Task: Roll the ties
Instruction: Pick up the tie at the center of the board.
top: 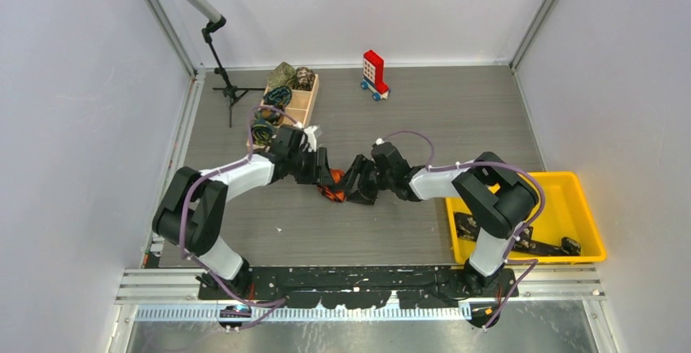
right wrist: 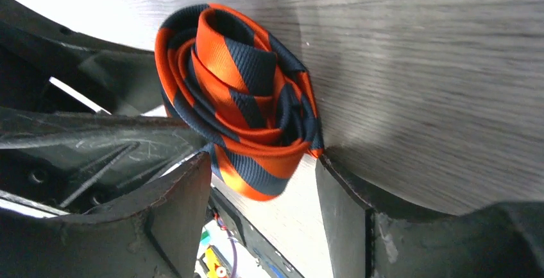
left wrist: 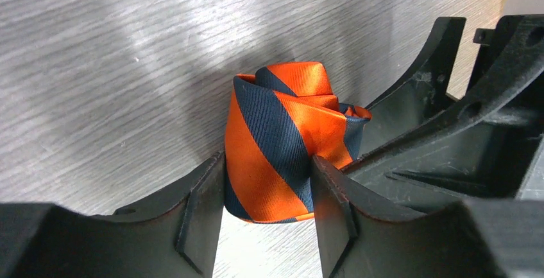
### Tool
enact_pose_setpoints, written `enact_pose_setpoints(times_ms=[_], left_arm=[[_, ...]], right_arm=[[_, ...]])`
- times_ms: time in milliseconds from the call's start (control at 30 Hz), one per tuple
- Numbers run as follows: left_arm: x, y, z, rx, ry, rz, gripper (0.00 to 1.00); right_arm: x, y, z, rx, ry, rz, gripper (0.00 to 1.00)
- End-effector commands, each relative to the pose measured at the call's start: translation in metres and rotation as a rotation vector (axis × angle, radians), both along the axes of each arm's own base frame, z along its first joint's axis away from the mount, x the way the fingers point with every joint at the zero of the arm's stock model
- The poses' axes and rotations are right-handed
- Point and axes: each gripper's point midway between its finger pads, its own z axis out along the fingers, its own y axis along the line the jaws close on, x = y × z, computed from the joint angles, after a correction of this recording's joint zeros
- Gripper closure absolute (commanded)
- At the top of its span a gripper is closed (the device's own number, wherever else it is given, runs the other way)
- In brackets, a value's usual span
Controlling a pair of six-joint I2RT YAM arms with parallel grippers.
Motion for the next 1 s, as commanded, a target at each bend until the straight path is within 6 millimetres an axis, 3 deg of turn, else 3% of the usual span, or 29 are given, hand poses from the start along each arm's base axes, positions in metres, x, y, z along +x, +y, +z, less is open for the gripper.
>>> enact_pose_setpoints(times_ms=[0, 300, 633, 833, 967], left_arm=[[-0.004, 0.005, 0.001, -0.032, 0.011, 0.093, 0.5], [-0.014, 0.015, 0.001, -0.037, 0.084, 0.244, 0.5], [-0.015, 0.018, -0.015, -0.02, 0.122, 0.291, 0.5], [-0.015, 0.015, -0.016, -0.039, 0.121, 0.28, 0.5], [-0.014, 0.012, -0.004, -0.077, 0.082, 0.264, 0.43]], right_arm=[[0.017, 0.001, -0.013, -0.011, -0.018, -0.095, 0.36], [0.019, -0.007, -0.031, -0.063, -0.012, -0.125, 0.48], [0.028, -0.001, -0.03, -0.017, -0.072, -0.129, 0.63], [0.032, 0.003, -0.028, 0.01, -0.098, -0.123, 0.81], [0.033, 0.004, -0.022, 0.009, -0.116, -0.113, 0.96]])
